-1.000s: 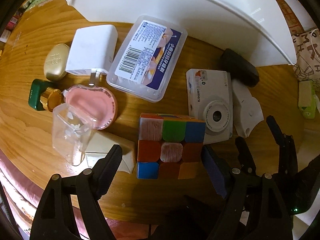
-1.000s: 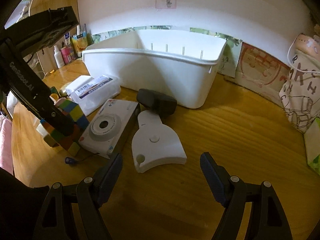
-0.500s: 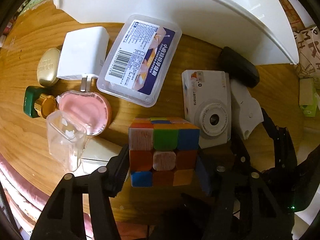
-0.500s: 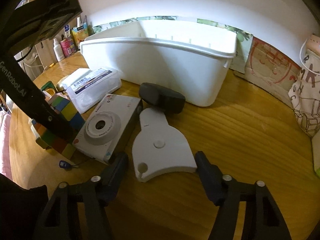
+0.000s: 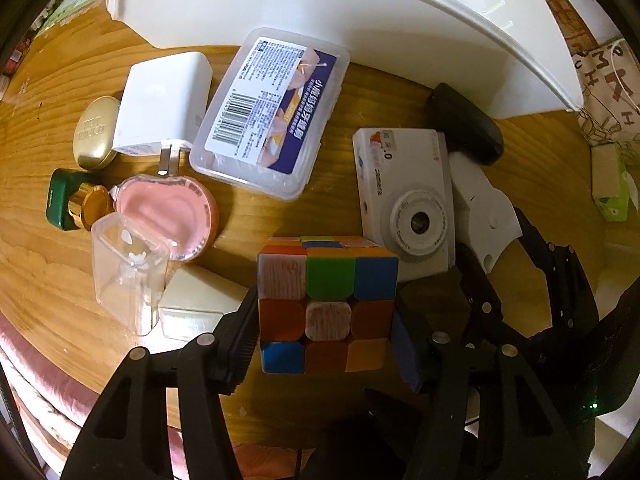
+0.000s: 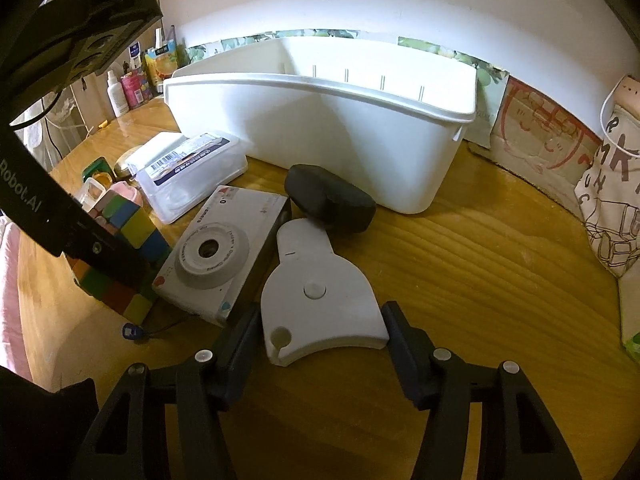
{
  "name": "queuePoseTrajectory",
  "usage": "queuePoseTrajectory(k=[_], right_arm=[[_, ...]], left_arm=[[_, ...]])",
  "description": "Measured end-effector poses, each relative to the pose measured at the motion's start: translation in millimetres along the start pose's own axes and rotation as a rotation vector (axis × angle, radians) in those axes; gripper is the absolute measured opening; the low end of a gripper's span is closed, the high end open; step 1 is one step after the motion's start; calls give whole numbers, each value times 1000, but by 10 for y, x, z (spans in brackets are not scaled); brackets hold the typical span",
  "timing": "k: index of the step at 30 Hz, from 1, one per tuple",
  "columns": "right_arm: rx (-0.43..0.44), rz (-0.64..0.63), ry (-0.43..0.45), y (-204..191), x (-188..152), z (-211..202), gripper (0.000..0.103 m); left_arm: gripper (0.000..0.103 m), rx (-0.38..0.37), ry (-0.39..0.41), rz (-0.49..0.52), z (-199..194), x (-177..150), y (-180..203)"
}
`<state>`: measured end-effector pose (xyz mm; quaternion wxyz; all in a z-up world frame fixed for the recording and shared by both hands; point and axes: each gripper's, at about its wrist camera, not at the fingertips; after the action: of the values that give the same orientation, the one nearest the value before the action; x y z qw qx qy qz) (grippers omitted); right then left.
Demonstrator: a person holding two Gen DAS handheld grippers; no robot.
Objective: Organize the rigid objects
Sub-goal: 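Grasp the Rubik's cube with the left tool while the right tool grasps the white curved piece, then carry the Rubik's cube over the bin with the left tool while the right carries the white piece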
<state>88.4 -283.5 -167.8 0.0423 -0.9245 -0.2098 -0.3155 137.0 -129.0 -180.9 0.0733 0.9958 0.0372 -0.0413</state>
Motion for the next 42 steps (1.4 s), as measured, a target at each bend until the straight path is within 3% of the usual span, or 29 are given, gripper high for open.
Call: queuePoseTrajectory(k=[11,22,31,42], right_arm=[[-22,-12,10,-103,-92,-233,60],[-32,-46,60,-256,-61,-612,59],[5,-108,109,-404,172,-921,58],[-2,-149,200,-519,681,-1128,58]], left_arm=[[62,-16,54,24,-72,-390,-75],[62,-22,140,17,-399,-751,-309],[62,-21,252,22,-832,-728,-535],[61,-28,419,100,-1226,-412,-557]])
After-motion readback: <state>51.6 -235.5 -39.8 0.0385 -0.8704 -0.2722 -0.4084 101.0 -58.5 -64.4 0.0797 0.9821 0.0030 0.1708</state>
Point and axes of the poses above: each gripper's, at about its wrist camera, not at the fingertips, and z roughly the way its jaws point, y to its right, x to its top
